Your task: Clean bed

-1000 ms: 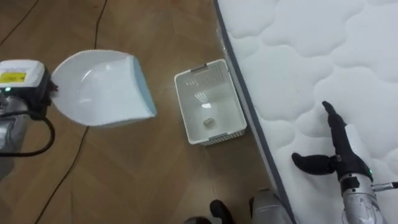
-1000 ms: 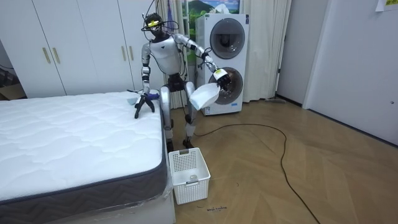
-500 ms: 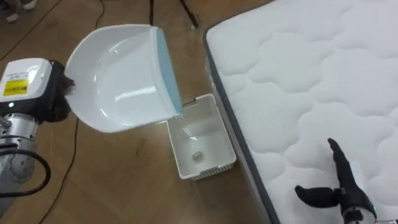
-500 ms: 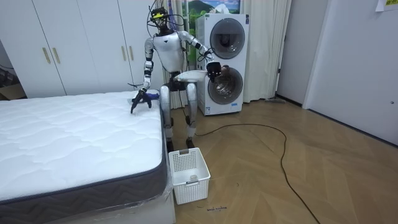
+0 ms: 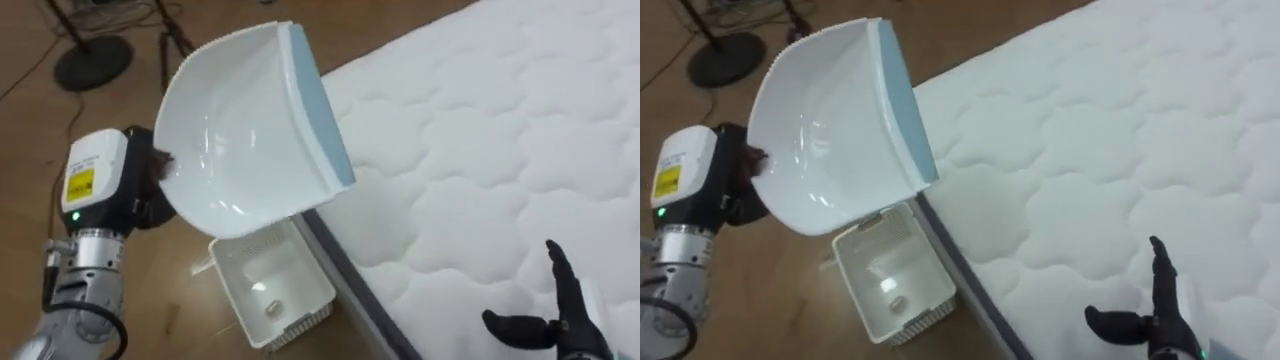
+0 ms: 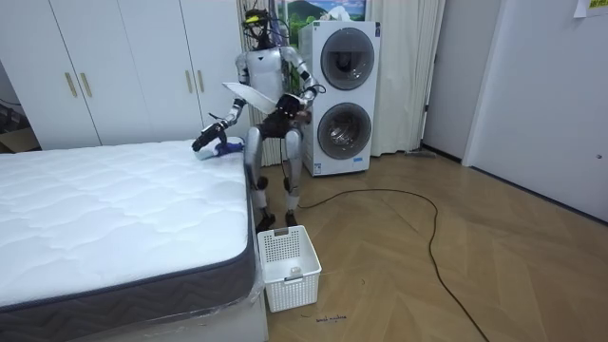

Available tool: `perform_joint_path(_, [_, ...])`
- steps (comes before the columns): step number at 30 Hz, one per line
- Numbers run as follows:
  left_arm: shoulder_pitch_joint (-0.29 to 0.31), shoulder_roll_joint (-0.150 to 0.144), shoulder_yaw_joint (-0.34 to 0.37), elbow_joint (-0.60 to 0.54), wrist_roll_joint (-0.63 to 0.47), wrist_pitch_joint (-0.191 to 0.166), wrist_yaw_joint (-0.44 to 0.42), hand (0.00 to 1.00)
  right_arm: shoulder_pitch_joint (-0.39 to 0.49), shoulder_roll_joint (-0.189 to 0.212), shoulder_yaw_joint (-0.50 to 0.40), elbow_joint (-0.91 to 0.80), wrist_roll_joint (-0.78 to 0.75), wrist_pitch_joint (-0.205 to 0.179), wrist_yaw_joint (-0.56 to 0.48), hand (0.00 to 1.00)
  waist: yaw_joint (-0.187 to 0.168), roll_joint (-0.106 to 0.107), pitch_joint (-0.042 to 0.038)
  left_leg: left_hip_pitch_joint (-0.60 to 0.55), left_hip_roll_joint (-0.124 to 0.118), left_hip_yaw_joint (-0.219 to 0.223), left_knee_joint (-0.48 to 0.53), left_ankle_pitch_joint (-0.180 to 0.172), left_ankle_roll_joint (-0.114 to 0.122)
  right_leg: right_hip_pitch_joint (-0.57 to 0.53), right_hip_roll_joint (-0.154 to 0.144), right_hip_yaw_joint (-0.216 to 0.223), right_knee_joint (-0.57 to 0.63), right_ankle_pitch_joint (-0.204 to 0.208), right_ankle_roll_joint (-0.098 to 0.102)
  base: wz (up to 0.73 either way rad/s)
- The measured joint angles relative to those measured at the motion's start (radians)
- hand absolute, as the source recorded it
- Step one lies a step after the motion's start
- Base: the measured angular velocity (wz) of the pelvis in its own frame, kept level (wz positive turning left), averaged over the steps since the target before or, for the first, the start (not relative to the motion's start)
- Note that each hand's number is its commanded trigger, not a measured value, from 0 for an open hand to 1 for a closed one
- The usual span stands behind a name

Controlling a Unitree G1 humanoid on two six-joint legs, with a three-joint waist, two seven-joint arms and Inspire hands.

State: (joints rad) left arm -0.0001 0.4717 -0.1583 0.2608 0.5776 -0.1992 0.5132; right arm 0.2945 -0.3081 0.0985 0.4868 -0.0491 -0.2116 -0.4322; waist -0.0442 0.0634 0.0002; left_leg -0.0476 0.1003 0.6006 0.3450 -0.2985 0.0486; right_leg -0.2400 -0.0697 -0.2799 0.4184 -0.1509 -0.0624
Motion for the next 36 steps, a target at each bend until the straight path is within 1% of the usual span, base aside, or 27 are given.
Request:
perform_joint_path(1, [0.014, -0.015, 0.002, -0.015, -0.013, -0.002, 0.0, 1.0, -0.003, 0.004, 0.0, 0.005, 0.009, -0.004, -0.001, 0.0, 0.026, -0.005, 0.0021, 0.025, 0.012, 0.071, -0.004, -0.009, -0.006, 0.004, -0.013, -0.051, 0.035, -0.009, -0.003, -1.39])
perform_joint_path(2, [0.029, -0.043, 0.003, -0.021, -0.029, -0.003, 0.0, 1.0, -0.001, 0.003, -0.001, 0.015, 0.011, -0.009, -0.004, 0.0, 0.023, -0.005, 0.0032, 0.06, 0.014, 0.13, -0.014, -0.017, -0.011, 0.03, -0.044, -0.072, 0.084, -0.046, 0.024, -1.3])
perform_joint_path(3, [0.032, -0.058, 0.003, -0.022, -0.039, -0.005, 0.0, 1.0, -0.001, 0.003, -0.001, 0.018, 0.011, -0.009, -0.006, 0.0, 0.023, -0.006, 0.0038, 0.074, 0.012, 0.154, -0.019, -0.019, -0.014, 0.045, -0.058, -0.076, 0.095, -0.061, 0.041, -1.09])
perform_joint_path(4, [0.035, -0.078, 0.011, -0.025, -0.059, -0.012, 0.0, 1.0, -0.003, 0.008, 0.001, 0.02, 0.008, -0.01, -0.005, 0.0, 0.026, -0.011, 0.0066, 0.09, 0.011, 0.197, -0.024, -0.023, -0.019, 0.067, -0.081, -0.084, 0.104, -0.083, 0.066, -1.02])
perform_joint_path(5, [0.036, -0.088, 0.02, -0.026, -0.08, -0.016, 0.0, 1.0, -0.007, 0.019, 0.008, 0.022, 0.009, -0.018, -0.005, 0.0, 0.021, -0.016, 0.0082, 0.096, 0.009, 0.224, -0.029, -0.022, -0.023, 0.079, -0.088, -0.087, 0.087, -0.092, 0.072, -1.02])
perform_joint_path(7, [0.036, -0.092, 0.02, -0.026, -0.105, -0.017, 0.0, 1.0, -0.005, 0.03, 0.023, 0.026, 0.025, -0.028, -0.005, 0.0, 0.003, -0.023, 0.008, 0.103, 0.009, 0.242, -0.035, -0.018, -0.03, 0.079, -0.079, -0.104, 0.038, -0.081, 0.051, -0.55])
perform_joint_path(8, [0.041, -0.093, 0.018, -0.025, -0.12, -0.017, 0.0, 1.0, -0.004, 0.031, 0.04, 0.027, 0.043, -0.029, -0.002, 0.0, -0.013, -0.024, 0.0079, 0.104, 0.013, 0.234, -0.036, -0.016, -0.032, 0.079, -0.064, -0.093, 0.012, -0.07, 0.048, -0.49])
perform_joint_path(10, [0.049, -0.094, 0.018, -0.024, -0.138, -0.017, -0.002, 1.0, -0.005, 0.035, 0.046, 0.033, 0.057, -0.035, 0.007, 0.0, -0.017, -0.026, 0.0076, 0.104, 0.017, 0.182, -0.024, -0.015, -0.034, 0.08, -0.043, -0.065, -0.008, -0.057, 0.043, -0.62])
perform_joint_path(11, [0.055, -0.095, 0.017, -0.024, -0.152, -0.017, -0.008, 1.0, -0.005, 0.035, 0.046, 0.038, 0.061, -0.039, 0.018, 0.0, -0.018, -0.027, 0.0081, 0.104, 0.018, 0.131, -0.018, -0.015, -0.035, 0.082, -0.029, -0.044, -0.02, -0.048, 0.04, -0.6])
perform_joint_path(14, [0.072, -0.11, 0.015, -0.008, -0.198, -0.017, -0.038, 1.0, 0.0, 0.036, 0.046, 0.038, 0.061, -0.041, 0.041, 0.0, -0.029, -0.029, 0.0078, 0.106, 0.017, 0.038, -0.004, -0.015, -0.035, 0.086, -0.014, -0.029, -0.026, -0.039, 0.033, -0.57])
perform_joint_path(16, [0.079, -0.113, 0.004, 0.02, -0.233, -0.016, -0.059, 1.0, 0.001, 0.036, 0.041, 0.04, 0.057, -0.041, 0.045, 0.0, -0.039, -0.028, 0.0075, 0.116, 0.017, 0.021, -0.002, -0.015, -0.036, 0.084, -0.001, -0.008, -0.029, -0.037, 0.029, -0.58])
perform_joint_path(18, [0.094, -0.118, 0.002, 0.051, -0.25, -0.016, -0.076, 1.0, 0.0, 0.036, 0.03, 0.047, 0.057, -0.041, 0.065, 0.0, -0.036, -0.027, 0.0076, 0.13, 0.012, -0.035, -0.003, -0.015, -0.036, 0.082, 0.022, 0.04, -0.032, -0.034, 0.022, -0.84])
perform_joint_path(20, [0.133, -0.136, 0.008, 0.066, -0.272, -0.004, -0.104, 1.0, 0.0, 0.036, 0.027, 0.048, 0.041, -0.04, 0.093, 0.0, -0.025, -0.027, 0.0073, 0.143, -0.009, -0.172, 0.001, -0.015, -0.036, 0.073, 0.06, 0.115, -0.031, -0.033, 0.01, -1.2])
perform_joint_path(21, [0.158, -0.147, 0.015, 0.067, -0.271, -0.002, -0.122, 1.0, 0.0, 0.037, 0.029, 0.048, 0.037, -0.036, 0.115, 0.0, -0.02, -0.028, 0.0067, 0.145, -0.016, -0.234, 0.014, -0.015, -0.036, 0.07, 0.084, 0.181, -0.029, -0.032, 0.006, -1.2])
perform_joint_path(22, [0.167, -0.152, 0.018, 0.07, -0.271, -0.002, -0.132, 1.0, 0.0, 0.037, 0.03, 0.048, 0.034, -0.034, 0.122, 0.0, -0.018, -0.03, 0.0069, 0.139, -0.02, -0.269, 0.037, -0.015, -0.036, 0.071, 0.095, 0.21, -0.026, -0.032, 0.005, -1.25])
perform_joint_path(23, [0.185, -0.16, 0.018, 0.079, -0.269, 0.0, -0.146, 1.0, 0.0, 0.036, 0.033, 0.048, 0.016, -0.028, 0.132, 0.0, -0.011, -0.031, 0.0079, 0.113, -0.031, -0.355, 0.106, -0.012, -0.04, 0.071, 0.113, 0.265, -0.021, -0.029, 0.0, -1.33])
perform_joint_path(24, [0.214, -0.175, 0.019, 0.081, -0.27, 0.001, -0.154, 1.0, 0.001, 0.036, 0.034, 0.054, 0.006, -0.027, 0.14, 0.0, 0.002, -0.034, 0.0096, 0.093, -0.056, -0.453, 0.141, -0.019, -0.044, 0.075, 0.13, 0.33, -0.019, -0.026, -0.002, -1.33])
perform_joint_path(26, [0.246, -0.195, 0.015, 0.081, -0.27, 0.0, -0.155, 1.0, 0.007, 0.035, 0.034, 0.06, 0.008, -0.02, 0.144, 0.0, 0.007, -0.034, 0.0061, 0.056, -0.081, -0.567, 0.091, -0.021, -0.047, 0.082, 0.146, 0.397, -0.017, -0.023, 0.0, -1.2])
perform_joint_path(27, [0.248, -0.2, 0.015, 0.082, -0.269, 0.0, -0.156, 1.0, 0.009, 0.035, 0.033, 0.061, 0.008, -0.009, 0.147, 0.0, 0.013, -0.03, 0.0061, 0.014, -0.078, -0.597, 0.039, -0.001, -0.069, 0.082, 0.161, 0.431, -0.008, -0.021, 0.004, -1.15])
perform_joint_path(28, [0.247, -0.2, 0.018, 0.085, -0.269, 0.0, -0.155, 1.0, 0.008, 0.038, 0.033, 0.073, 0.007, -0.008, 0.15, 0.0, 0.019, -0.029, 0.0068, 0.003, -0.076, -0.599, 0.04, 0.009, -0.056, 0.08, 0.162, 0.445, 0.005, -0.023, 0.004, -1.21])
perform_joint_path(29, [0.248, -0.201, 0.022, 0.1, -0.269, 0.0, -0.151, 1.0, 0.009, 0.041, 0.033, 0.094, 0.0, -0.004, 0.153, 0.0, 0.034, -0.033, -0.0032, 0.028, -0.078, -0.606, 0.017, 0.006, -0.05, 0.08, 0.171, 0.455, 0.014, -0.029, 0.011, -0.89])
perform_joint_path(30, [0.247, -0.2, 0.028, 0.106, -0.269, 0.0, -0.151, 1.0, 0.009, 0.043, 0.033, 0.096, 0.0, -0.001, 0.154, 0.0, 0.032, -0.034, -0.0052, 0.042, -0.08, -0.598, 0.002, 0.004, -0.049, 0.082, 0.169, 0.45, 0.013, -0.03, 0.012, -0.87])
perform_joint_path(31, [0.245, -0.2, 0.039, 0.121, -0.27, -0.001, -0.145, 1.0, 0.009, 0.044, 0.033, 0.096, 0.003, 0.0, 0.153, 0.0, 0.025, -0.04, -0.0032, 0.067, -0.08, -0.574, -0.022, 0.004, -0.048, 0.088, 0.163, 0.44, 0.01, -0.03, 0.012, -0.57])
perform_joint_path(32, [0.244, -0.201, 0.04, 0.144, -0.272, -0.001, -0.136, 1.0, 0.01, 0.046, 0.031, 0.098, 0.003, 0.0, 0.151, 0.0, 0.018, -0.046, -0.0007, 0.085, -0.081, -0.565, -0.035, 0.004, -0.048, 0.097, 0.165, 0.44, 0.003, -0.03, 0.012, -0.5])
perform_joint_path(34, [0.243, -0.204, 0.036, 0.186, -0.272, -0.001, -0.134, 1.0, 0.009, 0.053, 0.026, 0.104, 0.002, 0.001, 0.15, 0.0, -0.002, -0.047, -0.001, 0.106, -0.082, -0.558, -0.056, 0.004, -0.048, 0.116, 0.171, 0.442, -0.018, -0.029, 0.01, -0.17])
perform_joint_path(35, [0.243, -0.208, 0.034, 0.216, -0.272, -0.001, -0.134, 0.85, 0.006, 0.057, 0.026, 0.126, 0.004, -0.005, 0.152, 0.0, -0.01, -0.048, 0.0022, 0.126, -0.08, -0.556, -0.076, 0.005, -0.048, 0.129, 0.174, 0.445, -0.029, -0.028, 0.009, -0.09])
perform_joint_path(36, [0.243, -0.215, 0.033, 0.246, -0.272, -0.001, -0.134, 0.53, 0.004, 0.058, 0.025, 0.149, 0.005, -0.004, 0.153, 0.0, -0.011, -0.047, 0.0048, 0.144, -0.078, -0.556, -0.091, 0.006, -0.047, 0.142, 0.177, 0.445, -0.042, -0.028, 0.008, -0.13])
